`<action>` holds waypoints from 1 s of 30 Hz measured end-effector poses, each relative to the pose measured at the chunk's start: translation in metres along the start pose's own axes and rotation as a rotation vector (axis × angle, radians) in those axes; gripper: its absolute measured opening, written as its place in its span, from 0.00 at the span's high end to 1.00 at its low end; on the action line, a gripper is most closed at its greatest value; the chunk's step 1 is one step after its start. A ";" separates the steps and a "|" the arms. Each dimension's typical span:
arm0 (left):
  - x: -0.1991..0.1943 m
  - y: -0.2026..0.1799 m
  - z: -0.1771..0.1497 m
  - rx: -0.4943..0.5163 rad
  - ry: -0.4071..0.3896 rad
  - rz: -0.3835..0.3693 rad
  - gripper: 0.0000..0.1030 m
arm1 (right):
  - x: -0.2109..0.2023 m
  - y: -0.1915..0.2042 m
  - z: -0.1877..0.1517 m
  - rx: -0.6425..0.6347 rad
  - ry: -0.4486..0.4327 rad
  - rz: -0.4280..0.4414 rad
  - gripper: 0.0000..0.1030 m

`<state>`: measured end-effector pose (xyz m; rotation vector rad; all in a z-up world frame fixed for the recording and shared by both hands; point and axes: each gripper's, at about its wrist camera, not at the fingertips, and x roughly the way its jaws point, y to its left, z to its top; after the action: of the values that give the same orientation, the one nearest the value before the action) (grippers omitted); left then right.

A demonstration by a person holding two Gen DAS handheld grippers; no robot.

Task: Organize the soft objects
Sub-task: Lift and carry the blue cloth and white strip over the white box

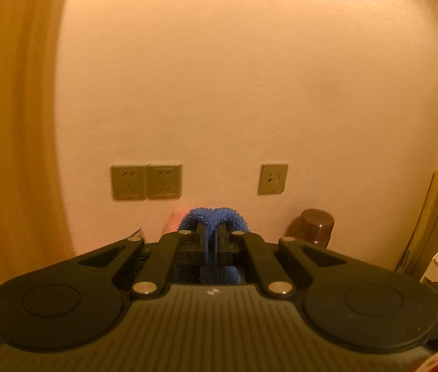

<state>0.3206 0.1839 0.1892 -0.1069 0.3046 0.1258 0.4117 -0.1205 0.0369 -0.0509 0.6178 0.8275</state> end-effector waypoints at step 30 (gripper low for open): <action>0.200 -0.030 -0.060 -0.059 0.317 -0.164 0.97 | 0.086 -0.066 0.015 0.115 0.052 -0.121 0.80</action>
<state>0.4968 0.1683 0.0734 -0.2101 0.6068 -0.0464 0.5097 -0.1034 -0.0090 -0.0049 0.7041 0.6742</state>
